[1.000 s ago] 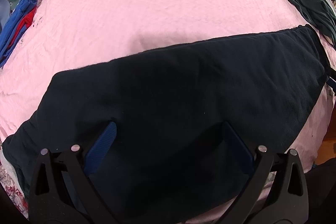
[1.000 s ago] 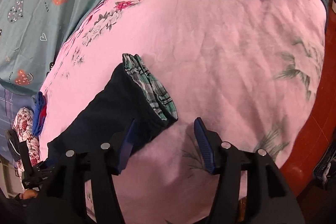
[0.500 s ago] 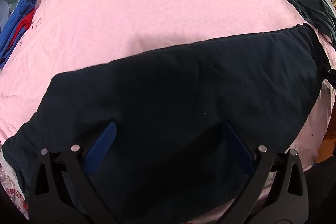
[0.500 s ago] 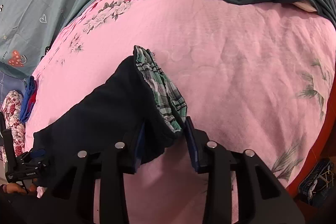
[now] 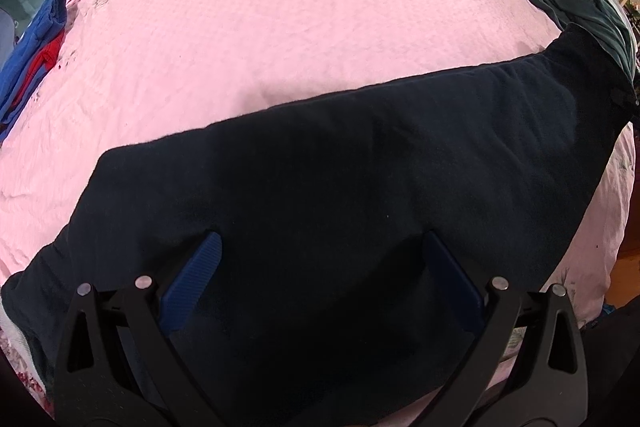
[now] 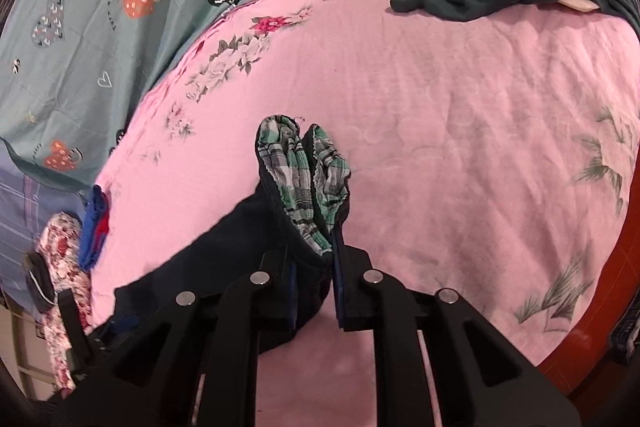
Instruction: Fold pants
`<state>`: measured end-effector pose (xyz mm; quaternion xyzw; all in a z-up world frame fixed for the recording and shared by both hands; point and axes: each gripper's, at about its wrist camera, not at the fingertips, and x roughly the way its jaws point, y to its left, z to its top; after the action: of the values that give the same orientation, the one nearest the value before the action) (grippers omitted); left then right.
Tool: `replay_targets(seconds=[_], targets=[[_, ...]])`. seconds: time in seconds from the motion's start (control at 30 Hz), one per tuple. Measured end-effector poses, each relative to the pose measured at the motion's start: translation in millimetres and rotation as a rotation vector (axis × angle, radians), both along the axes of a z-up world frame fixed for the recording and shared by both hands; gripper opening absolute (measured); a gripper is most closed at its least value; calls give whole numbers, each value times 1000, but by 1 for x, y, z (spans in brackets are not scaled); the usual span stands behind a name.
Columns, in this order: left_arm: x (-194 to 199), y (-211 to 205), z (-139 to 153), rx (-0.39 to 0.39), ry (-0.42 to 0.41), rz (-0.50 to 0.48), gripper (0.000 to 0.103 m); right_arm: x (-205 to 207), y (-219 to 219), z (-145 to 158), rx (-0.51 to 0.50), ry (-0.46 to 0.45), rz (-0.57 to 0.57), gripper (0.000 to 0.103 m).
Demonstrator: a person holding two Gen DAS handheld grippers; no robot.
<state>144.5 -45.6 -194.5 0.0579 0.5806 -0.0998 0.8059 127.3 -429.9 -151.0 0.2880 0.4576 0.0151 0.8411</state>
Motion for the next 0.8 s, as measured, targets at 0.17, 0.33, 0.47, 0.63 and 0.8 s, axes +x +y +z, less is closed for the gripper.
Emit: replay_targets(seconds=[0.17, 0.33, 0.47, 0.63, 0.8], targets=[[1, 24, 33, -69, -104, 52, 101, 0, 58, 60, -268, -156, 187, 14], [2, 81, 64, -119, -167, 216, 101, -10, 170, 90, -443, -320, 559, 14], [-6, 123, 71, -155, -176, 346, 101, -27, 246, 65, -501, -326, 844, 14], [-25, 147, 65, -141, -162, 390, 101, -40, 296, 31, -446, -238, 1069, 14], [-34, 154, 56, -158, -132, 381, 101, -31, 318, -11, -394, -66, 1138, 19]])
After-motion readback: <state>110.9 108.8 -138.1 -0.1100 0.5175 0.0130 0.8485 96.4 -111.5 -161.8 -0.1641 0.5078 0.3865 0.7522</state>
